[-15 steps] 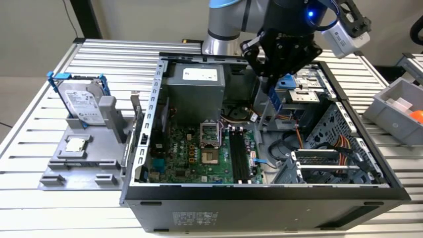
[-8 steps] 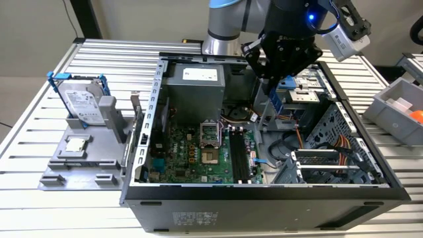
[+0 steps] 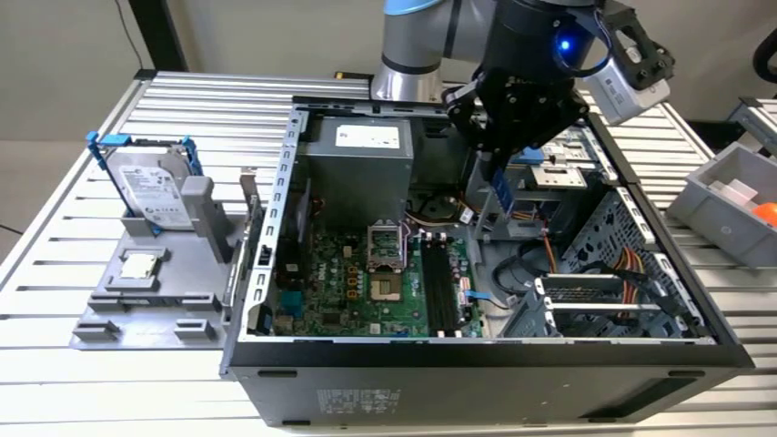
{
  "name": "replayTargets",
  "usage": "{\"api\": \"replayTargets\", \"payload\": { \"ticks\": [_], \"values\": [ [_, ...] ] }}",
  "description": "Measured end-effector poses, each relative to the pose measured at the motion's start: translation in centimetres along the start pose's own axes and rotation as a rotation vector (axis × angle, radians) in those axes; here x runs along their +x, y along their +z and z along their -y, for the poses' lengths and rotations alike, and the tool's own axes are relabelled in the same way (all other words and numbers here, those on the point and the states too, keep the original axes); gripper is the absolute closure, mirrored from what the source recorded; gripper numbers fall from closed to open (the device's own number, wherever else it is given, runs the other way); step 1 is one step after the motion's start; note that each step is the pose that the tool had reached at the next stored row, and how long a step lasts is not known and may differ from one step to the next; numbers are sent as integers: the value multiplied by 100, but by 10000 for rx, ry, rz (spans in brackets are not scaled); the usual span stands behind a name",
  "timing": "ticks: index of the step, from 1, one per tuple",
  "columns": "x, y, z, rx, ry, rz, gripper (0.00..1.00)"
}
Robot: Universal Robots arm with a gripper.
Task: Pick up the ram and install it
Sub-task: 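Insert the ram into the slot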
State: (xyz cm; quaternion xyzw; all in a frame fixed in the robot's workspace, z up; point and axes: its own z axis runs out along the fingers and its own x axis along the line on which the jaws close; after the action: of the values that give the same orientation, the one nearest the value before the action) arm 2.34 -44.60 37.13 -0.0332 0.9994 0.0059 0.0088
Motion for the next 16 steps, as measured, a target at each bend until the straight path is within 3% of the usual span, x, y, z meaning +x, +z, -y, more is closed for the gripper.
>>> {"api": "replayTargets", "payload": {
  "ticks": [16],
  "values": [
    [-22, 123, 4, 2, 145, 2, 100]
  ]
}}
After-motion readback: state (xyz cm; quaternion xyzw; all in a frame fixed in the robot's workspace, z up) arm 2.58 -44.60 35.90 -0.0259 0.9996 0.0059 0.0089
